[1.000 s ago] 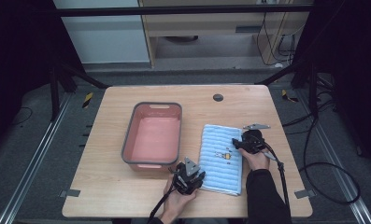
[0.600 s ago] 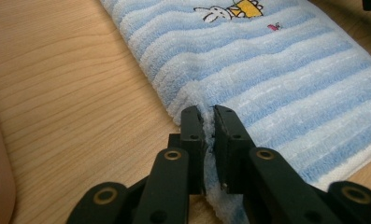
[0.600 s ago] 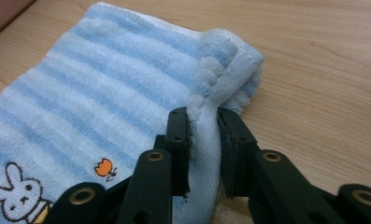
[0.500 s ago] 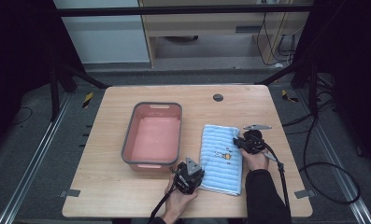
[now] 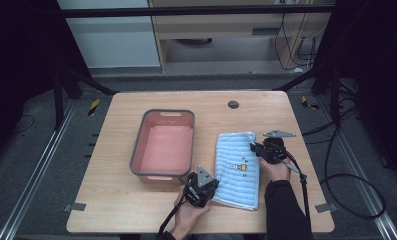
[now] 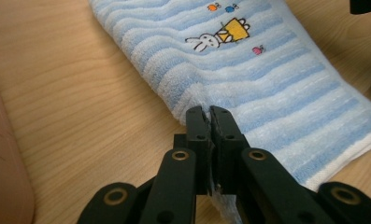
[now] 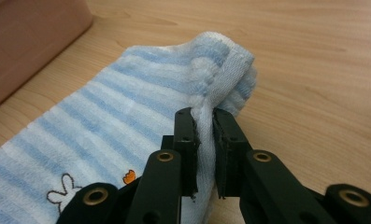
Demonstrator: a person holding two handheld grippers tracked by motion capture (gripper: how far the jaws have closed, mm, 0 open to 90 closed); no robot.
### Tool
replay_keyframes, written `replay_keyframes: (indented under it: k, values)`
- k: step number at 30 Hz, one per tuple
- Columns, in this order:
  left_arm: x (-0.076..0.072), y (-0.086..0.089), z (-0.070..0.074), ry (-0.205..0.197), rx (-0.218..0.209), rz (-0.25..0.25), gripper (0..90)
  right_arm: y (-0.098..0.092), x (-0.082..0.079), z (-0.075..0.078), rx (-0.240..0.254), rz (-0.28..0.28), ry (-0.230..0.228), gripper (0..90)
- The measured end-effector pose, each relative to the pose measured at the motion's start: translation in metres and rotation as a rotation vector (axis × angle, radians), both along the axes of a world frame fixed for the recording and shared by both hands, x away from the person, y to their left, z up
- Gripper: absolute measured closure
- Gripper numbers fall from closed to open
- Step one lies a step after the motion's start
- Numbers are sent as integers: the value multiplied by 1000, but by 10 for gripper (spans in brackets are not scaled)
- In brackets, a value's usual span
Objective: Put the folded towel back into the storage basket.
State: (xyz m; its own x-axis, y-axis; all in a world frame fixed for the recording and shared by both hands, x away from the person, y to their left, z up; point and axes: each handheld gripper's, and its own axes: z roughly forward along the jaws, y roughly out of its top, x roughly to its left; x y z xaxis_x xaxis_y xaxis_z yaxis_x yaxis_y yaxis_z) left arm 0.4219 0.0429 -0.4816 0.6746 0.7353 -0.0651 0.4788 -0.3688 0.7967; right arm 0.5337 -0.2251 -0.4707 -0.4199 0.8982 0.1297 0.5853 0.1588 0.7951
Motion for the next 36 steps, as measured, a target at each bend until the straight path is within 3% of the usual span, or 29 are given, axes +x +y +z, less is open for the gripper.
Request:
replay_keyframes:
  k: [7, 13, 17, 29, 36]
  values:
    - [-7, 2, 18, -31, -29, -22, 868, -1, -8, 20, 10, 9, -71, 814]
    - [-8, 3, 28, -49, -51, -48, 868, -3, -14, 32, 28, 6, -92, 815]
    - [-10, 5, 35, -57, -53, -48, 868, -3, -19, 45, 27, 12, -135, 815]
    - [-15, 11, 58, -98, -61, -48, 867, 3, -28, 73, 32, 12, -191, 819]
    - [-15, 25, 79, -131, -78, -34, 868, 10, -31, 92, 68, 32, -233, 821]
